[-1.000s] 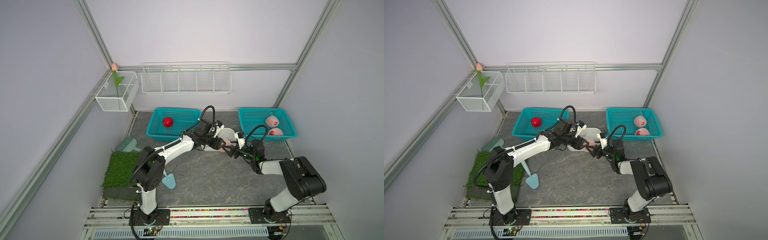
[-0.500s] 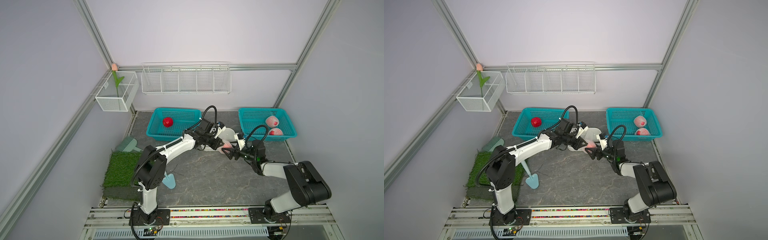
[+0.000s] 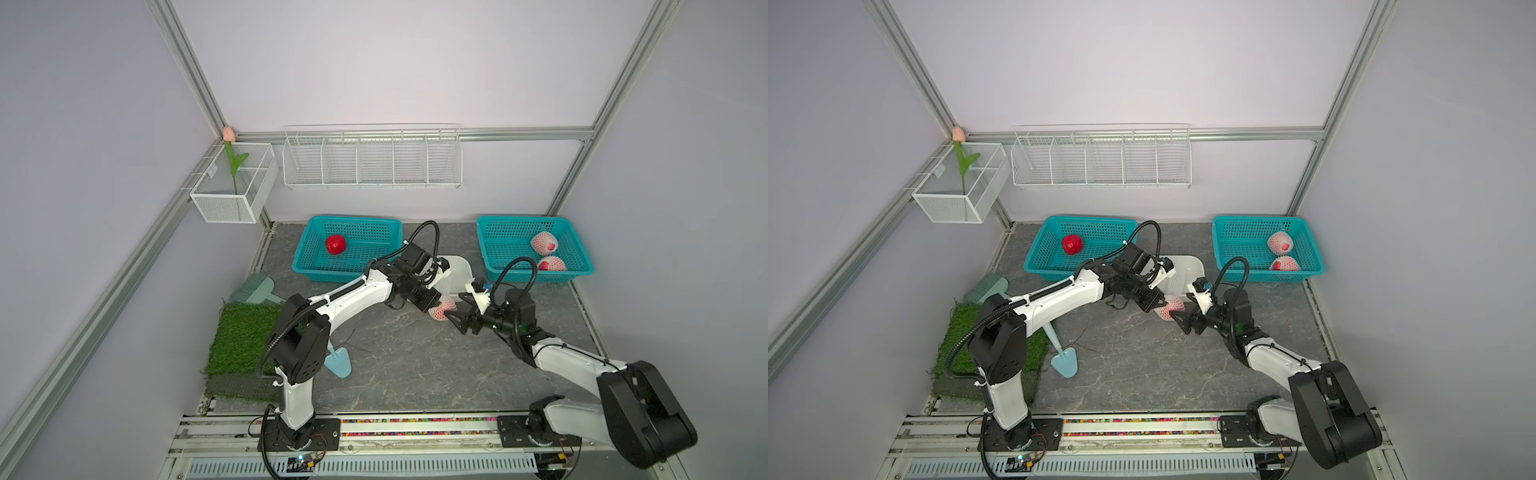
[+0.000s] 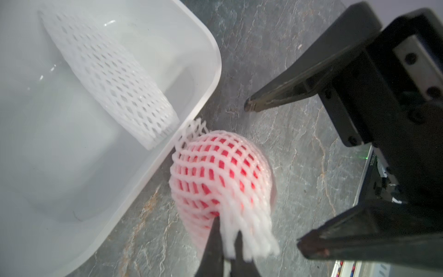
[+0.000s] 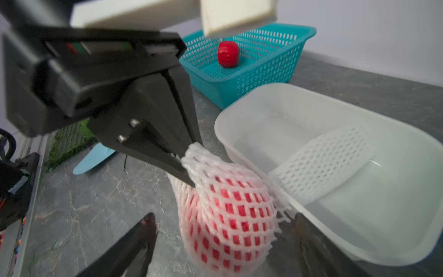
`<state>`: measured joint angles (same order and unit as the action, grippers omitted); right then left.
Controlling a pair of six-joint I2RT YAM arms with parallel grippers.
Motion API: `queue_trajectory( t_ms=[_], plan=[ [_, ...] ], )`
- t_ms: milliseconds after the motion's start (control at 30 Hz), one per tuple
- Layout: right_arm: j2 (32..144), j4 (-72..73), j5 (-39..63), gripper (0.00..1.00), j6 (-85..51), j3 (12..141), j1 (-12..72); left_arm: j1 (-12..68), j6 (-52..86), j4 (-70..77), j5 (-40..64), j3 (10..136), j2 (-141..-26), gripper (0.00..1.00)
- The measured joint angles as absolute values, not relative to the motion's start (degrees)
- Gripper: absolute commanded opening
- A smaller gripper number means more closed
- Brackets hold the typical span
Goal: Remove foam nets from apples
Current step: Remove the foam net from the apple.
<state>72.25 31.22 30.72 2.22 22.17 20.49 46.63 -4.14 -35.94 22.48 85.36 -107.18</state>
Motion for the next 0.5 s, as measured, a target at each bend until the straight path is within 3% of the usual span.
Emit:
queue_trajectory(
  t_ms=[500],
  plan=[
    [73.4, 31.6, 27.8, 0.89, 5.7, 18.9, 24.8, 49.4, -4.8, -39.3, 18.2, 85.2, -108.1, 0.06]
  ],
)
